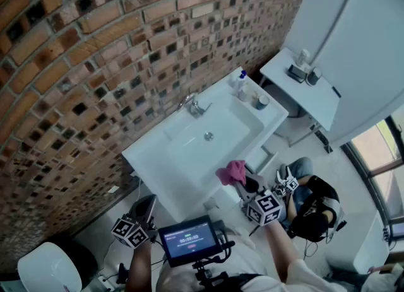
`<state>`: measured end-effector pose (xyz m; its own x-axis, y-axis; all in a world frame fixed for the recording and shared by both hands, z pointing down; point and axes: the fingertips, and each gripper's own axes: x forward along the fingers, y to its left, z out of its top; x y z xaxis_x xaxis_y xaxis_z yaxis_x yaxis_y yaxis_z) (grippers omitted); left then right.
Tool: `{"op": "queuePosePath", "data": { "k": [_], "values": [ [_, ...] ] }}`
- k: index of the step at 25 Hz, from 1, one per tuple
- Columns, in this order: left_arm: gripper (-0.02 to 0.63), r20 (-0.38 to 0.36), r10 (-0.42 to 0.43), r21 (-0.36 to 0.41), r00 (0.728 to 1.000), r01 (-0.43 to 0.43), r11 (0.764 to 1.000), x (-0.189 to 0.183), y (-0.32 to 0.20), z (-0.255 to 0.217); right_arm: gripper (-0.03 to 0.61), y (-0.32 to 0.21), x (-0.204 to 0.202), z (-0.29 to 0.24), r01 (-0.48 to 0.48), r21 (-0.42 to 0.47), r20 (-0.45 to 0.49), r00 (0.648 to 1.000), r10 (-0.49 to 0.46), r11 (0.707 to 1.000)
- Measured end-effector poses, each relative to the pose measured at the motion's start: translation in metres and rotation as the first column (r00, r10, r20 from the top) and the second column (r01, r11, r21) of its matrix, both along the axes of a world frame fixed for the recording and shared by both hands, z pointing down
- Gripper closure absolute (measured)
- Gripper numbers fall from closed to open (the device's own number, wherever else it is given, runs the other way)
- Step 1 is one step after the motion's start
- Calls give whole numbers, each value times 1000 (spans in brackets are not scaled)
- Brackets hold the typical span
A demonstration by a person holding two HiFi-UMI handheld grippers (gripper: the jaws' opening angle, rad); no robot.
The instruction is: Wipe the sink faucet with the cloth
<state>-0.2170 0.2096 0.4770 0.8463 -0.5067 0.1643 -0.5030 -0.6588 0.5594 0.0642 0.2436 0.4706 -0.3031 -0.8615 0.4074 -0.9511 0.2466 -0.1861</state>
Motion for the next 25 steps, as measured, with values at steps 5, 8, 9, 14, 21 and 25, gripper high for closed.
{"op": "queuePosePath", "data": {
  "k": [5, 8, 9, 14, 21, 25],
  "values": [
    [629, 21, -39, -26, 999, 40, 999, 23, -38, 10, 502, -72, 27, 23, 51, -26, 2, 999, -51, 998],
    [629, 42, -81, -27, 996, 82, 996, 41, -62, 9, 502, -112, 42, 42, 95, -41, -9, 995, -95, 995],
    [629, 49, -95, -25, 994, 96, 995, 47, -69, 8, 502, -126, 48, 50, 106, -48, -13, 994, -107, 993],
    [629, 95, -137, -36, 986, 141, 989, 69, -93, 18, 502, -190, 72, 103, 134, -86, -74, 987, -141, 987],
    [629, 148, -175, -56, 973, 185, 981, 94, -115, 22, 502, -259, 84, 195, 194, -193, -135, 966, -222, 962],
    [629, 194, -193, -63, 962, 209, 976, 100, -120, 25, 502, -285, 82, 251, 213, -277, -145, 955, -260, 937]
  ]
}}
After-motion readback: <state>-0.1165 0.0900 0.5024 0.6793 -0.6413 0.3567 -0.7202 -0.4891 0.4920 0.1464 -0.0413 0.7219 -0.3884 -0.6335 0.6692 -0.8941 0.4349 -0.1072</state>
